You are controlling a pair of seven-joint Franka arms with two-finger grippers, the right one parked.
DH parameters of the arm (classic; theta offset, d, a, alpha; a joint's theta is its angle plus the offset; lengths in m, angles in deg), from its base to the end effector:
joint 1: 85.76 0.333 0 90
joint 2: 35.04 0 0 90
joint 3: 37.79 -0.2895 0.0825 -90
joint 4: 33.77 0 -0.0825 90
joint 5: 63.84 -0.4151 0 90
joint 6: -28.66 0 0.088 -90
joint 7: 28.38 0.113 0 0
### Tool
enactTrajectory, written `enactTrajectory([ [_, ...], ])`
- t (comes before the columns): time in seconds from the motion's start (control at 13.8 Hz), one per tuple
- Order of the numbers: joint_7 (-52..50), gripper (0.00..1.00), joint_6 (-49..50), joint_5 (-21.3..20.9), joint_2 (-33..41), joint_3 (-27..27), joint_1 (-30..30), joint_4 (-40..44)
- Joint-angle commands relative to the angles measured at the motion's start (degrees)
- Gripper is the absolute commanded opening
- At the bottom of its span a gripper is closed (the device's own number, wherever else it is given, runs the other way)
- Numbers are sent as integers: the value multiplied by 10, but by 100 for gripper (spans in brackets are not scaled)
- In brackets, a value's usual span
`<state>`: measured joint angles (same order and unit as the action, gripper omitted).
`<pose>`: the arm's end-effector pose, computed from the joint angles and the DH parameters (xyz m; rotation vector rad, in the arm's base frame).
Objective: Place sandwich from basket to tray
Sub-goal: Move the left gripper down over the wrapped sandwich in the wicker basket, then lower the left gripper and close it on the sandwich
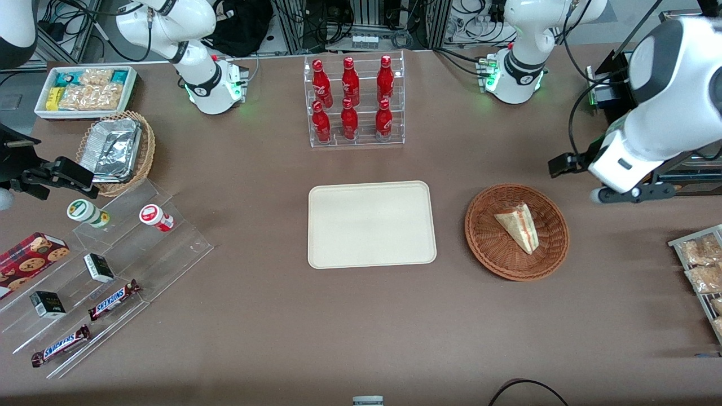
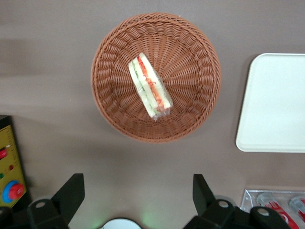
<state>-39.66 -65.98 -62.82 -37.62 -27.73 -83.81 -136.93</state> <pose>0.5759 -0.0829 0.4579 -3.1180 -0.0903 0.3044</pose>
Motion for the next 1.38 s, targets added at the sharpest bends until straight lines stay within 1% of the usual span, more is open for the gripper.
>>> enactTrajectory([
  [0.0,9,100,-90,-2,6,-2,0,-83],
  [0.29,1,100,-242,-2,4,-2,-1,-193],
  [0.44,-3,100,-289,-1,-5,-2,0,-222],
  [0.58,-36,100,-313,-1,-14,-2,-1,-232],
  [1.16,-317,100,-353,-2,-50,-1,-8,-239],
  [1.31,-355,100,-355,-3,-62,-1,-11,-238],
])
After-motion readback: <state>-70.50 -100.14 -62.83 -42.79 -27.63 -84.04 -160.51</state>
